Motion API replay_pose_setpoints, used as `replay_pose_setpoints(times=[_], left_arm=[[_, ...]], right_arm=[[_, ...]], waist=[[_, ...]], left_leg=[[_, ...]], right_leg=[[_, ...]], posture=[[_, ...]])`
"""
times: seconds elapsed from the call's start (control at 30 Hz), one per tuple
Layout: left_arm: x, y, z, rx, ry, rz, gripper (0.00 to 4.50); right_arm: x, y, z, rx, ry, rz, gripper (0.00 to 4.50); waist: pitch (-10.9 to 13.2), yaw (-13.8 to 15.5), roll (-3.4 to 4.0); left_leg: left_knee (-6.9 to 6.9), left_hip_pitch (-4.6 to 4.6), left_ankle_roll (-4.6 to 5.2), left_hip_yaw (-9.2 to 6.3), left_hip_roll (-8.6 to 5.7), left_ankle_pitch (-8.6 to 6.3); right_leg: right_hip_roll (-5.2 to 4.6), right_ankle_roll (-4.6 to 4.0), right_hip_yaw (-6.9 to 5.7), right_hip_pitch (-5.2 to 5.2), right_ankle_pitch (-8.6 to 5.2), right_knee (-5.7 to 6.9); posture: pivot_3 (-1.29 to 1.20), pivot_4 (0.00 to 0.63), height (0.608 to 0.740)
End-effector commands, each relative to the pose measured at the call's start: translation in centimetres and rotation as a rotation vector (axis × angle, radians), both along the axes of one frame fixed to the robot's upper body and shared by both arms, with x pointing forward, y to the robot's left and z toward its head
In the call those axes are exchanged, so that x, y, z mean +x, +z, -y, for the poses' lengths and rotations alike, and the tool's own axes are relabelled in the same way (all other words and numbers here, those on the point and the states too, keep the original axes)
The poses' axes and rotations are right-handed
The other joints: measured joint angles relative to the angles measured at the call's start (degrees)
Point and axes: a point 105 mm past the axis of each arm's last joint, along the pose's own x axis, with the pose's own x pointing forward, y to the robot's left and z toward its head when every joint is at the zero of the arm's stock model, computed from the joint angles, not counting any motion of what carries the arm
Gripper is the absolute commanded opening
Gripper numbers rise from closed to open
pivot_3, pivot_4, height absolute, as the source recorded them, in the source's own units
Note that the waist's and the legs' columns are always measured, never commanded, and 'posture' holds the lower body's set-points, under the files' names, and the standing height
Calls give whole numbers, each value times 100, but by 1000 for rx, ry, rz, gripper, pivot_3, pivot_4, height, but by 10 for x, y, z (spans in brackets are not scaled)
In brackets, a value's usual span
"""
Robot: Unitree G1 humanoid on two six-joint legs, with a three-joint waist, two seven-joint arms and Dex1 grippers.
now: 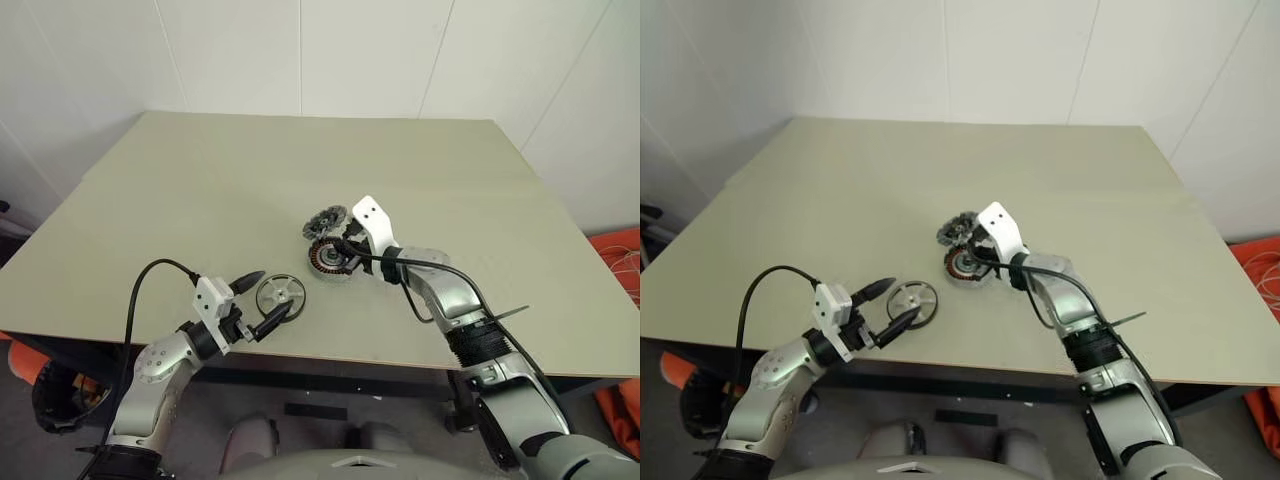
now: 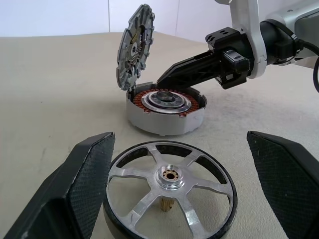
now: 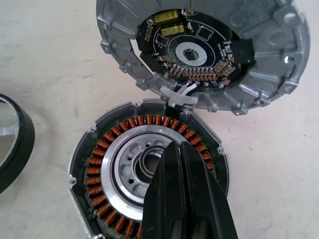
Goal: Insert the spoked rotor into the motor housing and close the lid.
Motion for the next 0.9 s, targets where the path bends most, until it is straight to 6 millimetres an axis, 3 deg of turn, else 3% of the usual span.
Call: replay_pose_setpoints(times=[0.03, 0.53, 0.9], left_arm=[[1, 12, 2, -15, -6, 44, 4500], [-2, 9, -1, -17, 4, 41, 4500], [-2, 6, -4, -14, 6, 35, 4500]], right_arm=[[9, 16, -3, 3, 6, 61, 11], [13, 9, -11, -23, 45, 35, 11], [3, 4, -6, -33, 69, 23, 11]], waist=[[1, 3, 1], [3, -1, 3], [3, 1, 2]], left_leg=[[0, -1, 0, 0, 0, 0], [1, -2, 0, 1, 1, 0], [1, -2, 0, 1, 1, 0]], right_leg=[[0, 0, 0, 0, 0, 0], [0, -4, 0, -3, 2, 3], [0, -6, 0, -3, 3, 3]], posture=[[0, 0, 740], [0, 0, 740], [0, 0, 740]])
